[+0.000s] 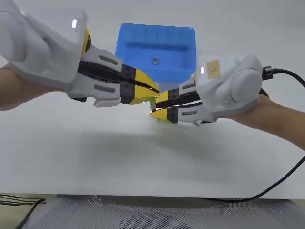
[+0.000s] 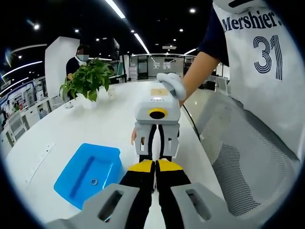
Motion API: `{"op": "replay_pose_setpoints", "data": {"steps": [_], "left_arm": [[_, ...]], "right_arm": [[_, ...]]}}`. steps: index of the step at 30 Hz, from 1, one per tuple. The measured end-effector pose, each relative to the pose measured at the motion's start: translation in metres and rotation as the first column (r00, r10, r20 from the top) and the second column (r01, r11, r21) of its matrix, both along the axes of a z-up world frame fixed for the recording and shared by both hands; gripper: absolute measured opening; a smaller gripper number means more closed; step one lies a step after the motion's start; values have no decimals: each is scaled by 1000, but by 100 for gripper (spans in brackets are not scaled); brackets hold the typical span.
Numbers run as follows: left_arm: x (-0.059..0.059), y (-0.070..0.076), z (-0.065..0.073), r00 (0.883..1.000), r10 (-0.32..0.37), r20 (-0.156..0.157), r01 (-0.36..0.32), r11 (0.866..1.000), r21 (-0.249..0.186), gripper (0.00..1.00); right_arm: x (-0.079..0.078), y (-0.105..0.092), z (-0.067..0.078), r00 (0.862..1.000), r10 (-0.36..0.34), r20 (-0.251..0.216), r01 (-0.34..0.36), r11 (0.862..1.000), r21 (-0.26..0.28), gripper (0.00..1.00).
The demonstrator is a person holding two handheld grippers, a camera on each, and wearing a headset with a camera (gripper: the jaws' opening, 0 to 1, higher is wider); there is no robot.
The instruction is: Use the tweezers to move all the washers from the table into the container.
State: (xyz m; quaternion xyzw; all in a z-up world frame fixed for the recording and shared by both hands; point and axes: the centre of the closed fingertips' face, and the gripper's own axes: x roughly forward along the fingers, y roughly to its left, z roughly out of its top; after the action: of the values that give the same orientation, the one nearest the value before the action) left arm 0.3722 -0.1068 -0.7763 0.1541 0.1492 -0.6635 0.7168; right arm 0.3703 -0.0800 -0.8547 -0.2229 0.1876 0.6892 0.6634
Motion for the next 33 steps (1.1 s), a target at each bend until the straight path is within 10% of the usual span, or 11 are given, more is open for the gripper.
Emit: {"op": "replay_pose_setpoints", "data": {"steps": [9, 33], "left_arm": [[-1, -2, 28, 999, -24, 29, 25, 1000, -10, 5], [50, 9, 89, 978, -63, 200, 61, 998, 18, 5]], "right_arm": [[4, 4, 27, 1000, -5, 21, 4, 999, 39, 9], [70, 12, 91, 981, -56, 186, 41, 996, 84, 9]]}}
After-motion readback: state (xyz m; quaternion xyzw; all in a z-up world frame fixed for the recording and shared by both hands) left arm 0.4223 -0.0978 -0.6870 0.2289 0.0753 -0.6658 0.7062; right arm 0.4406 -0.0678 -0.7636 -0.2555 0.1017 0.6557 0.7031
